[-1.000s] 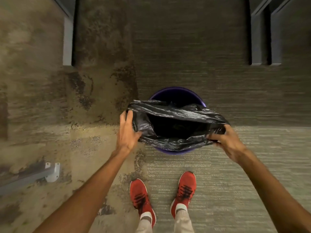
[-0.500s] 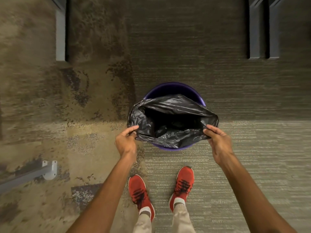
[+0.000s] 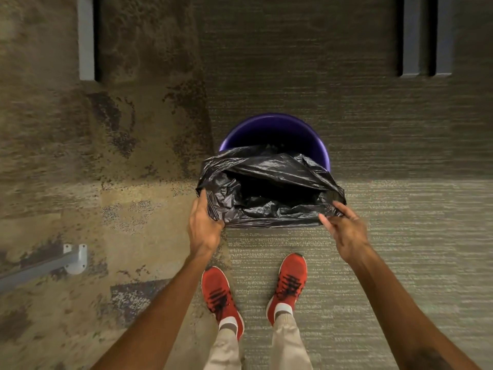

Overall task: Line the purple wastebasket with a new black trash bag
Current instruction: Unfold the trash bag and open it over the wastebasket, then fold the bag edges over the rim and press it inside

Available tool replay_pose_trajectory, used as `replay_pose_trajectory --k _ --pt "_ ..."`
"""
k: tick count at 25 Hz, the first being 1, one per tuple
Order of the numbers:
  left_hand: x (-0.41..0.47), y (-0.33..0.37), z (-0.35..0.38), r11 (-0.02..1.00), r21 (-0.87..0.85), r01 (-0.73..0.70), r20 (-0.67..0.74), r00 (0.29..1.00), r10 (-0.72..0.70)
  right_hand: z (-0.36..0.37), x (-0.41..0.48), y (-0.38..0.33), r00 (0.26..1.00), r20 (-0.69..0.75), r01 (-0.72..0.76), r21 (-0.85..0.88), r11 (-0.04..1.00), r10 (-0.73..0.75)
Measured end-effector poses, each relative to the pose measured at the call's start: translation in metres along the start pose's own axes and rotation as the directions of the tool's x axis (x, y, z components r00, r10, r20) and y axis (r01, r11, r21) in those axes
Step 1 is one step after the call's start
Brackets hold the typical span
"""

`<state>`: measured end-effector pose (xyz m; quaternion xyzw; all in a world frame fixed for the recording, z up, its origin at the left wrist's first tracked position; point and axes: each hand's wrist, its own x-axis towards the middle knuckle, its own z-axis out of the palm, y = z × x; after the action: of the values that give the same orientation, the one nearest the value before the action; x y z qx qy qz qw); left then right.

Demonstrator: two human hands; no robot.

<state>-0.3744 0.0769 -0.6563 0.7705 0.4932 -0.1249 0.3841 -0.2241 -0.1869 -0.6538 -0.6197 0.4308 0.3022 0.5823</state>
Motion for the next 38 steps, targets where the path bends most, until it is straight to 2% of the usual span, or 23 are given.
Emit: replay_pose_trajectory --k 4,9,15,19,22,24,26,32,38 --pt "0.001 -0.018 0.011 0.994 0.087 -0.070 0.026 0.997 0.068 0.006 0.009 0.001 0.999 -0.015 -0.046 0.009 0.999 0.046" --pt "0.019 -0.014 0.017 0.982 0.110 -0.151 0.015 0.989 0.150 0.018 0.020 -0.002 1.000 -0.005 -0.013 -0.017 1.000 0.013" --pt "0.024 -0.013 0.023 0.950 0.239 -0.203 0.097 0.978 0.185 0.022 0.031 0.004 1.000 0.020 -0.011 -0.074 0.997 0.012" --pt "0.010 -0.023 0.023 0.910 0.331 -0.250 0.127 0.967 0.219 0.017 0.035 0.011 0.997 0.031 0.080 -0.184 0.980 -0.076" --pt "0.010 -0.023 0.022 0.948 0.260 -0.184 0.095 0.982 0.164 0.019 0.038 0.007 0.999 0.018 0.047 -0.121 0.992 -0.046" --pt "0.017 -0.018 0.022 0.976 0.176 -0.130 0.058 0.991 0.122 0.020 0.042 0.002 0.997 0.009 0.071 -0.135 0.988 -0.071" --pt "0.026 -0.013 0.020 0.981 0.168 -0.099 0.036 0.995 0.094 0.022 0.046 -0.005 0.994 -0.002 0.112 -0.129 0.985 -0.114" --pt "0.049 0.006 0.015 0.963 0.218 -0.159 -0.047 0.984 0.173 0.028 0.051 -0.024 0.979 0.060 0.199 -0.055 0.979 -0.195" --pt "0.065 0.025 0.010 0.948 0.263 -0.182 -0.132 0.966 0.222 0.041 0.057 -0.034 0.960 0.021 0.279 -0.173 0.944 -0.280"
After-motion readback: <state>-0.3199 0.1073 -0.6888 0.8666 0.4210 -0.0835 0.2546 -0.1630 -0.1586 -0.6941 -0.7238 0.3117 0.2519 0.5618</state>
